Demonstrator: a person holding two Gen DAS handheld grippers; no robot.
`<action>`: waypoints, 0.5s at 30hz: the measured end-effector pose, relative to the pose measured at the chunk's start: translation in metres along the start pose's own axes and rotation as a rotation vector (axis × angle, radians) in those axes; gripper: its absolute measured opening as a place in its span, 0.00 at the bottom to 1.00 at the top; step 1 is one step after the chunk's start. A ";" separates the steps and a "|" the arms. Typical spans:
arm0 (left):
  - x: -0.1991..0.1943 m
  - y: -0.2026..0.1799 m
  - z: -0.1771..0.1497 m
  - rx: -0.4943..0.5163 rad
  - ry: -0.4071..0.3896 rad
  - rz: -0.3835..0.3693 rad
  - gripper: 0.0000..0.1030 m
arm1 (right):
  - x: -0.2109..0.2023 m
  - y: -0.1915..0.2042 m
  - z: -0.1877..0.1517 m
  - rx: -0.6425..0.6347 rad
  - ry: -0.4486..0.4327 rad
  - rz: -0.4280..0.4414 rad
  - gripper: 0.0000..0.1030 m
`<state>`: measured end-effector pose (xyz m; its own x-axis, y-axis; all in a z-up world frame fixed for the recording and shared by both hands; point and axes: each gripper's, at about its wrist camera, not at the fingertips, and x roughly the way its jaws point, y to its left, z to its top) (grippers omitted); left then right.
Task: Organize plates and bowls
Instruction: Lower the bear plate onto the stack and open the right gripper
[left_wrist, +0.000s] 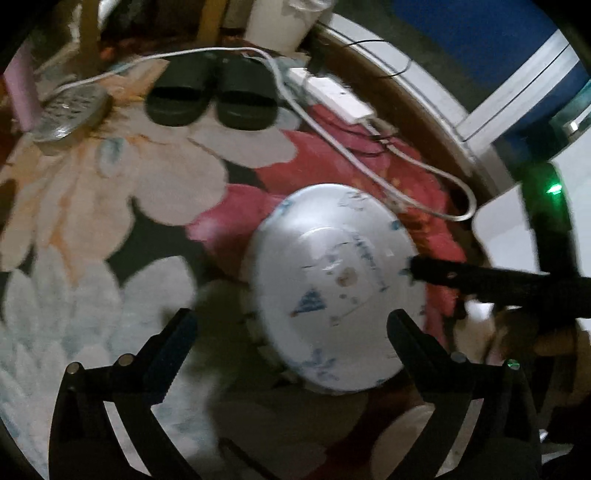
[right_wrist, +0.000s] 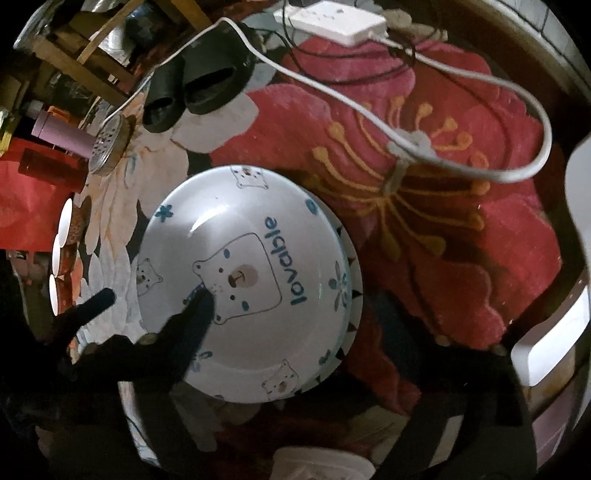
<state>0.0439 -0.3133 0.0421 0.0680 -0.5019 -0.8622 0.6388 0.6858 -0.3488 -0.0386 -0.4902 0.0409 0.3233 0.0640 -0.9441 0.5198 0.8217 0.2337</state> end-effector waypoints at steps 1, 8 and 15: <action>-0.002 0.004 -0.001 0.000 -0.002 0.030 0.99 | -0.001 0.003 0.000 -0.014 -0.005 -0.010 0.93; -0.008 0.029 -0.009 -0.003 0.004 0.126 0.99 | -0.003 0.028 -0.002 -0.096 -0.037 -0.041 0.97; -0.015 0.051 -0.017 -0.026 0.015 0.162 0.99 | 0.000 0.039 -0.006 -0.107 -0.026 -0.035 0.97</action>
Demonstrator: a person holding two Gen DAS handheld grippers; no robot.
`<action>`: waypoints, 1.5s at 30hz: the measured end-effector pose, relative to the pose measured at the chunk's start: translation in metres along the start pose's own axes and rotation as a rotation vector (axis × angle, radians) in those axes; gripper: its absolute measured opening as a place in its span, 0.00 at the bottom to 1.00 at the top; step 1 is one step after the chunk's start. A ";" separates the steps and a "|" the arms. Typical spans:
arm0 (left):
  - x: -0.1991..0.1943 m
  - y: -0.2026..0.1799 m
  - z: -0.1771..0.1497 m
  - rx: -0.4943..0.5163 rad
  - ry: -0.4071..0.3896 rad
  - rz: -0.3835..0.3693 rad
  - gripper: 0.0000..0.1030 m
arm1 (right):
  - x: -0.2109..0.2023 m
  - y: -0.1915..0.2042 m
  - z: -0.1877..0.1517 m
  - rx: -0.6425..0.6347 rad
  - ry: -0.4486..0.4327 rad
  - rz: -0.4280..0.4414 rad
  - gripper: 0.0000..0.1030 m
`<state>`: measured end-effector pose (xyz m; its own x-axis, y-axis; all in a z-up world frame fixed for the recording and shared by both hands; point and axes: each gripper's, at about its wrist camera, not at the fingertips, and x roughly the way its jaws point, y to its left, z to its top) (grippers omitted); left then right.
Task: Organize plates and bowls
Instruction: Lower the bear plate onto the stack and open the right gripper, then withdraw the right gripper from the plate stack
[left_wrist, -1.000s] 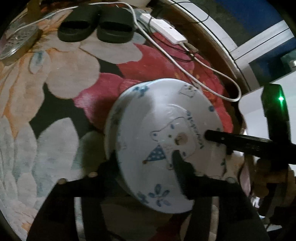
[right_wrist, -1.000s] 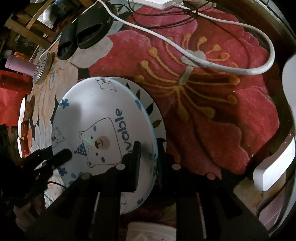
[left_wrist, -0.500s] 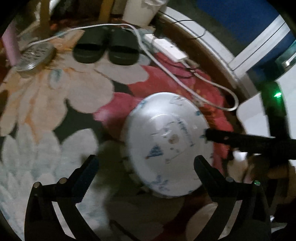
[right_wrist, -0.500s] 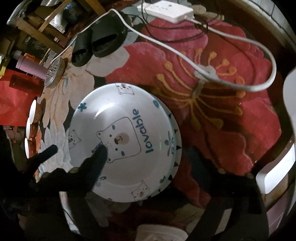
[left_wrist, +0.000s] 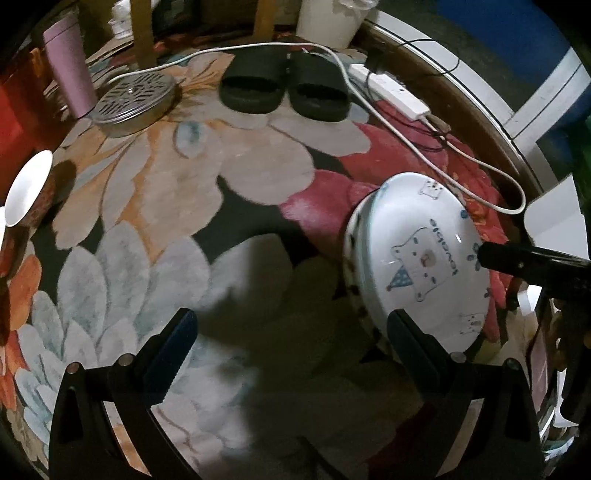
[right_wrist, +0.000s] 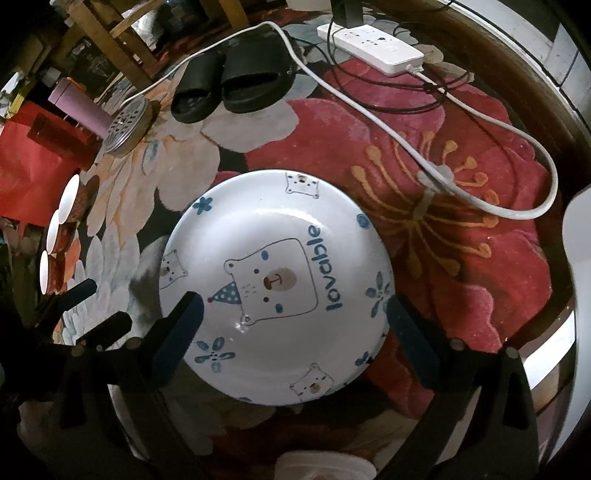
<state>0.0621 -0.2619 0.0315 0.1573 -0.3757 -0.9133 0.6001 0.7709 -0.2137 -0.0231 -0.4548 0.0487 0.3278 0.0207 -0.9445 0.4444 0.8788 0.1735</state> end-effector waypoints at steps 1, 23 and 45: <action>-0.001 0.004 -0.001 -0.002 0.000 0.006 0.99 | 0.000 0.001 -0.001 -0.001 0.002 0.001 0.97; -0.019 0.070 -0.023 -0.092 0.015 0.074 1.00 | 0.017 0.043 -0.011 -0.078 0.039 0.015 0.97; -0.036 0.156 -0.062 -0.233 0.021 0.155 1.00 | 0.035 0.111 -0.018 -0.181 0.059 0.061 0.97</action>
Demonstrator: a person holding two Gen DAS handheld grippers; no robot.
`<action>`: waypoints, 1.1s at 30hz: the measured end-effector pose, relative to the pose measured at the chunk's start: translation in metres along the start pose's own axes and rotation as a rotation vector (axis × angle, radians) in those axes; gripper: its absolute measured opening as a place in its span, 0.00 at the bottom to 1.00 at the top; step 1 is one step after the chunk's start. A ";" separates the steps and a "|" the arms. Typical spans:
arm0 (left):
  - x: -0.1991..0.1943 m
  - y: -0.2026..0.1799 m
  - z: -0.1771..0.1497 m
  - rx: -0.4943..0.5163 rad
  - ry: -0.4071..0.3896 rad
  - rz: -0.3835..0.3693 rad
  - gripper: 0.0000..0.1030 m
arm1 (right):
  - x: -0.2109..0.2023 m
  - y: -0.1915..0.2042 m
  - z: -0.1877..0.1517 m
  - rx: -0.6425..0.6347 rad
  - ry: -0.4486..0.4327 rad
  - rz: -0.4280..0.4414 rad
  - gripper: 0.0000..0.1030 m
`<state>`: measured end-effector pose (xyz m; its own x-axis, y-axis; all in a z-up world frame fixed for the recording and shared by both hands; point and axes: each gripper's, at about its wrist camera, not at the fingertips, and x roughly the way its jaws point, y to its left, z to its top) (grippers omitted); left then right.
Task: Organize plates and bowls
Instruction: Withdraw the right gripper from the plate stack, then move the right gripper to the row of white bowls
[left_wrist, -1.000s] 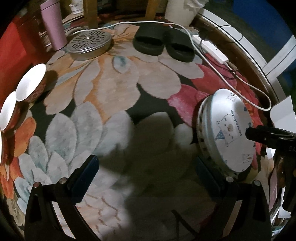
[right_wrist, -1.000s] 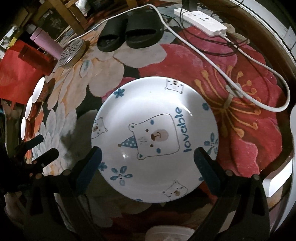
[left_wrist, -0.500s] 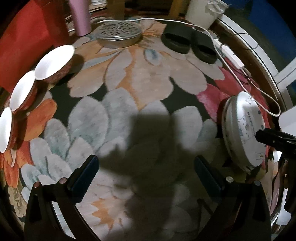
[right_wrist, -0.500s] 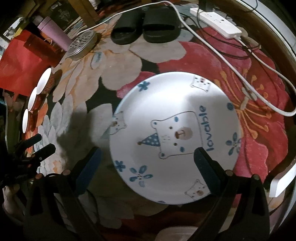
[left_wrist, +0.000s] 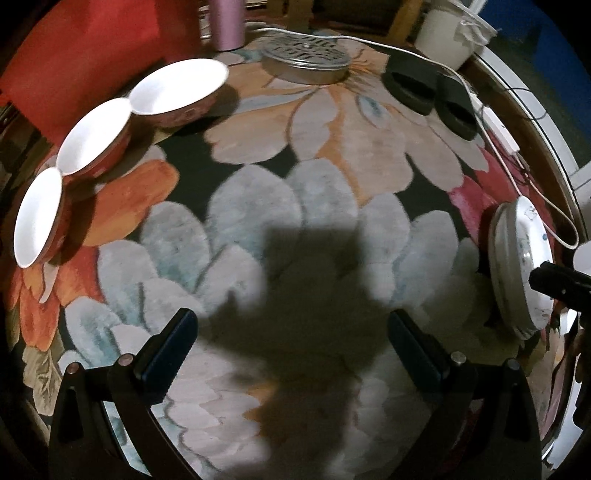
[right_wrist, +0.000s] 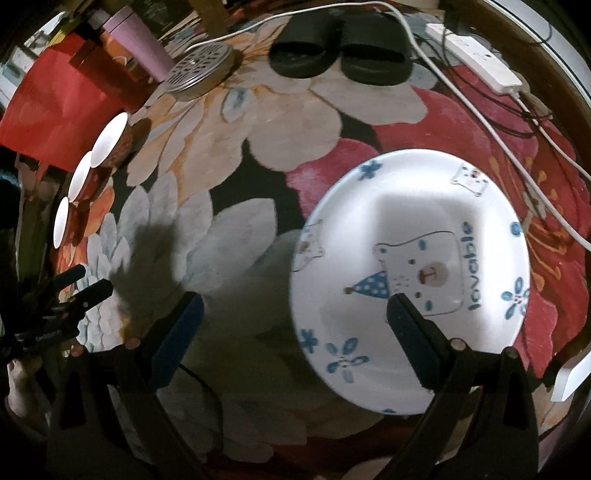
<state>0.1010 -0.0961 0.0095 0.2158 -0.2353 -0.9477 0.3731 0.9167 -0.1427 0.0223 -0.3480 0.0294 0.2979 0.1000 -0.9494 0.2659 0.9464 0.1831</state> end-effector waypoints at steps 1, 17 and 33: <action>0.000 0.004 -0.001 -0.006 0.000 0.004 1.00 | 0.001 0.003 0.000 -0.006 0.002 0.001 0.97; -0.039 0.119 -0.025 -0.189 -0.037 0.071 1.00 | 0.016 0.081 0.007 -0.209 0.062 0.014 0.97; -0.089 0.249 -0.124 -0.551 -0.107 0.082 0.99 | 0.068 0.263 0.027 -0.383 0.126 0.160 0.97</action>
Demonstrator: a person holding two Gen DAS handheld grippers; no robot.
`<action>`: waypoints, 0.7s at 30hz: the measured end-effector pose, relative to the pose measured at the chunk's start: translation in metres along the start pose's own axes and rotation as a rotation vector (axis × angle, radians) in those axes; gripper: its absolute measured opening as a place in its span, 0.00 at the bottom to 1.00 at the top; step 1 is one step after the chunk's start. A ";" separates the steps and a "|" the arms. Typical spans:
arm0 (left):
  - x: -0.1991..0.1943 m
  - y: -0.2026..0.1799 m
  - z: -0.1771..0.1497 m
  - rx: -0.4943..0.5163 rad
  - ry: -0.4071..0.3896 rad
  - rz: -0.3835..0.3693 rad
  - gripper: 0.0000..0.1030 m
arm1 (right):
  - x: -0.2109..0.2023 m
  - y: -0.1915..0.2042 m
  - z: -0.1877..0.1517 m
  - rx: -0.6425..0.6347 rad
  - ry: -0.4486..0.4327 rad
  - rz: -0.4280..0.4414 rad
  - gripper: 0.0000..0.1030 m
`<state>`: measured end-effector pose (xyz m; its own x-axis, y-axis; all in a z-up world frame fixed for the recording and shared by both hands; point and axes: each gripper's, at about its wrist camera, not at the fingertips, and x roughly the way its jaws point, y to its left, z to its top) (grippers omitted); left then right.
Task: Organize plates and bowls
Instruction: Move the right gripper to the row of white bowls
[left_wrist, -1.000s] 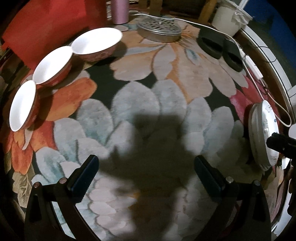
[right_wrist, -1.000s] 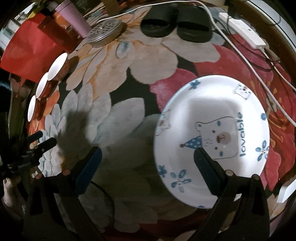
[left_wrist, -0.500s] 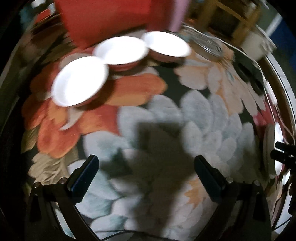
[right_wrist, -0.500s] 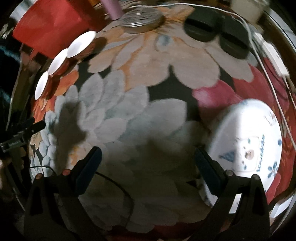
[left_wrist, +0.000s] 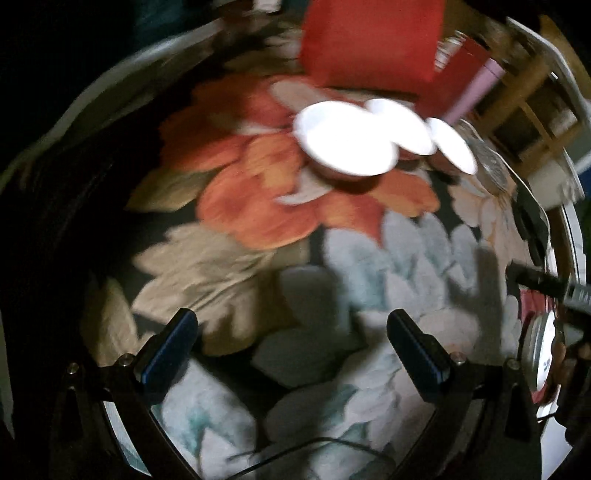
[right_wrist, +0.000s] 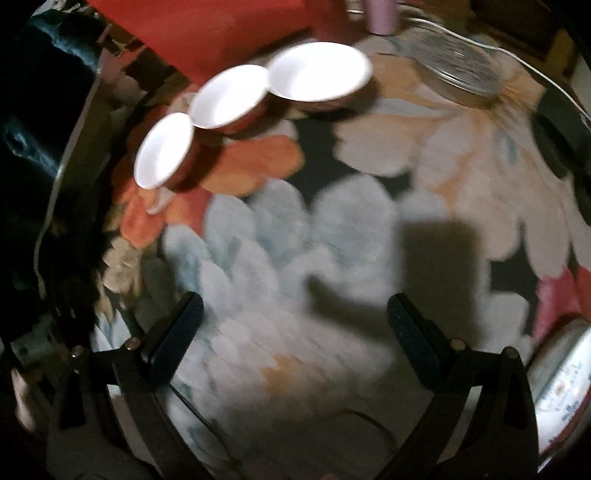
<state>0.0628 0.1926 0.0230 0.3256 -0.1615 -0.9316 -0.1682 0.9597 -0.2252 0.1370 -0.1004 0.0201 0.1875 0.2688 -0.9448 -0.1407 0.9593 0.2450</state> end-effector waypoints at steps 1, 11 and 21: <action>0.002 0.010 -0.002 -0.026 0.009 0.004 0.99 | 0.004 0.006 0.003 0.003 0.001 0.008 0.96; -0.008 0.039 0.001 -0.034 -0.014 0.024 1.00 | 0.056 0.049 0.054 0.156 -0.020 0.080 0.90; -0.004 0.049 -0.013 0.053 0.037 0.067 0.99 | 0.109 0.081 0.089 0.230 -0.021 0.146 0.53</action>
<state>0.0415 0.2375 0.0123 0.2806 -0.1042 -0.9542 -0.1382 0.9793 -0.1476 0.2326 0.0146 -0.0437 0.2015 0.4054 -0.8917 0.0564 0.9040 0.4237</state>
